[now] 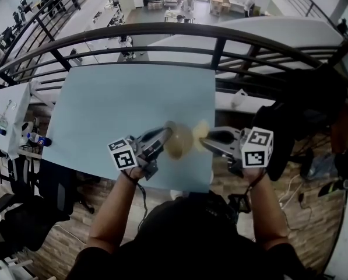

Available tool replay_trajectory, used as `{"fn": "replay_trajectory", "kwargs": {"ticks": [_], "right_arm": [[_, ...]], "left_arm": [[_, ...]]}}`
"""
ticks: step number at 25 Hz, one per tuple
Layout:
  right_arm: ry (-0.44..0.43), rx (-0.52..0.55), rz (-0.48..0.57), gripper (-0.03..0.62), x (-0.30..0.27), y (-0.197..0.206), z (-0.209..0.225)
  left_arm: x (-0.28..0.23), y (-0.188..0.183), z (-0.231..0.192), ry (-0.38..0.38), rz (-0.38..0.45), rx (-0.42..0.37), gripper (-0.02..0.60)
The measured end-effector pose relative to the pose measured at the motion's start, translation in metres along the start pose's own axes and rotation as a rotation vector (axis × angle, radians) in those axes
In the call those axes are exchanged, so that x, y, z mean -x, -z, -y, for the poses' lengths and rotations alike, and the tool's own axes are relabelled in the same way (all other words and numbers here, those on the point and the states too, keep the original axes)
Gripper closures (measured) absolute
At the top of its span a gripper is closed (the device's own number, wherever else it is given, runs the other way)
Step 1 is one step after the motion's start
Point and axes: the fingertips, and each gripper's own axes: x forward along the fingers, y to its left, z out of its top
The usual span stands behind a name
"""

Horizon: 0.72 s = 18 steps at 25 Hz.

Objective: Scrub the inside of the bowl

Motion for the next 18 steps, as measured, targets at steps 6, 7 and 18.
{"fn": "replay_trajectory", "kwargs": {"ticks": [6,7,18], "right_arm": [[0.117,-0.049,0.011,0.528,0.010,0.010,0.024],[0.135,-0.066,0.006,0.528,0.009,0.016,0.030],[0.288,-0.181,-0.093,0.528,0.000,0.112,0.092]], "left_arm": [[0.004,0.032,-0.024,-0.113,-0.074,0.043,0.572],[0.003,0.038,-0.029,-0.132,-0.089,0.050,0.572],[-0.003,0.120,-0.093,-0.369,-0.300,0.022,0.572]]}}
